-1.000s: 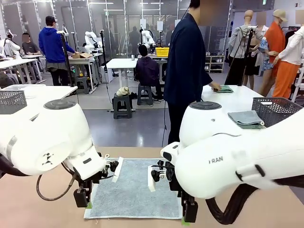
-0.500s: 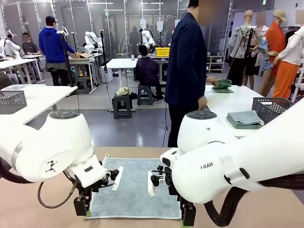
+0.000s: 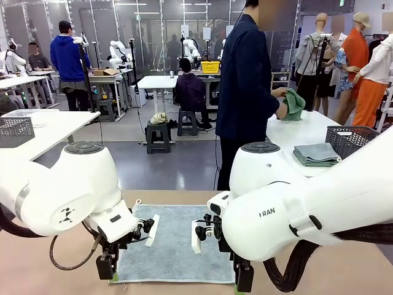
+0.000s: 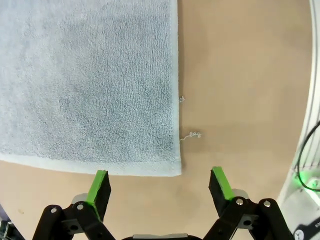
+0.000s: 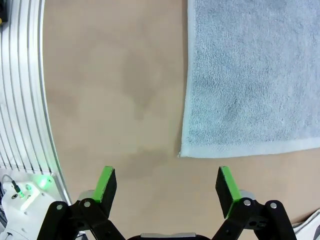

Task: Fold the towels and place them in the basket.
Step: When a person lays out a Towel with hook on the table, fold it in half twice.

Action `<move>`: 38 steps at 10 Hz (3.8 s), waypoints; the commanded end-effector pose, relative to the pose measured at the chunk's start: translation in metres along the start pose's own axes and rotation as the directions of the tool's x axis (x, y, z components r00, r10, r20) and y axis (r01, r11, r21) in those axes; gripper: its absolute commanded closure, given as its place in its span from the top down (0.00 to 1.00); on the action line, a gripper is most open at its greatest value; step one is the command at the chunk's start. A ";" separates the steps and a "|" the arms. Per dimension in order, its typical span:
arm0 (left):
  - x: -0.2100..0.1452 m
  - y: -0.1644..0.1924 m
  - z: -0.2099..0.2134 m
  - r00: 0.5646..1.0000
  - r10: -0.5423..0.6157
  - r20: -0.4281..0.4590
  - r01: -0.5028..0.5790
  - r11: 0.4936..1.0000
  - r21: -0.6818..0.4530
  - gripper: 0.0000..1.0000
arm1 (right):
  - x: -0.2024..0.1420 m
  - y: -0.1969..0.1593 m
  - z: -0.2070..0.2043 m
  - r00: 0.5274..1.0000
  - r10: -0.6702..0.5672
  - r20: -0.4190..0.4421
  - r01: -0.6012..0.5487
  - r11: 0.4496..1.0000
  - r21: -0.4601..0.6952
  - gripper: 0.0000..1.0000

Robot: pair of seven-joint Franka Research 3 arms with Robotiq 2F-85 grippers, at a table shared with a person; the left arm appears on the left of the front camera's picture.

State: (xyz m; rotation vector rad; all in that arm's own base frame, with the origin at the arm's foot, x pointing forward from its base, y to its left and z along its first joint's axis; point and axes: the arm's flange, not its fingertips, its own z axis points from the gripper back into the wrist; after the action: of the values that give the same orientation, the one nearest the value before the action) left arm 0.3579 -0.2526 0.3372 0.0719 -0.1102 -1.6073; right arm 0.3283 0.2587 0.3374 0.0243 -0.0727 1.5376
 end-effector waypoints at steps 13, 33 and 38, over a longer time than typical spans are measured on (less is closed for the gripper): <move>-0.022 -0.004 -0.035 0.998 0.018 0.059 -0.012 0.994 -0.110 1.00 | 0.021 -0.024 -0.055 0.998 0.046 -0.047 -0.047 0.999 -0.008 1.00; -0.014 0.004 -0.037 0.999 0.031 0.026 -0.030 0.998 -0.062 0.14 | 0.012 -0.029 -0.054 1.000 -0.017 -0.019 0.017 1.000 -0.018 0.19; -0.009 0.007 -0.028 1.000 0.011 0.026 -0.010 0.999 -0.047 0.00 | 0.013 -0.028 -0.049 0.999 -0.012 -0.040 0.011 0.999 -0.033 0.00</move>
State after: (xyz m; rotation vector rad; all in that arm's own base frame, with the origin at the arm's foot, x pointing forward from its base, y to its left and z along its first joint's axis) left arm 0.3659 -0.2403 0.3067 -0.0236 -0.0823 -1.6051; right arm 0.3631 0.2740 0.2955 -0.0070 -0.0787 1.5434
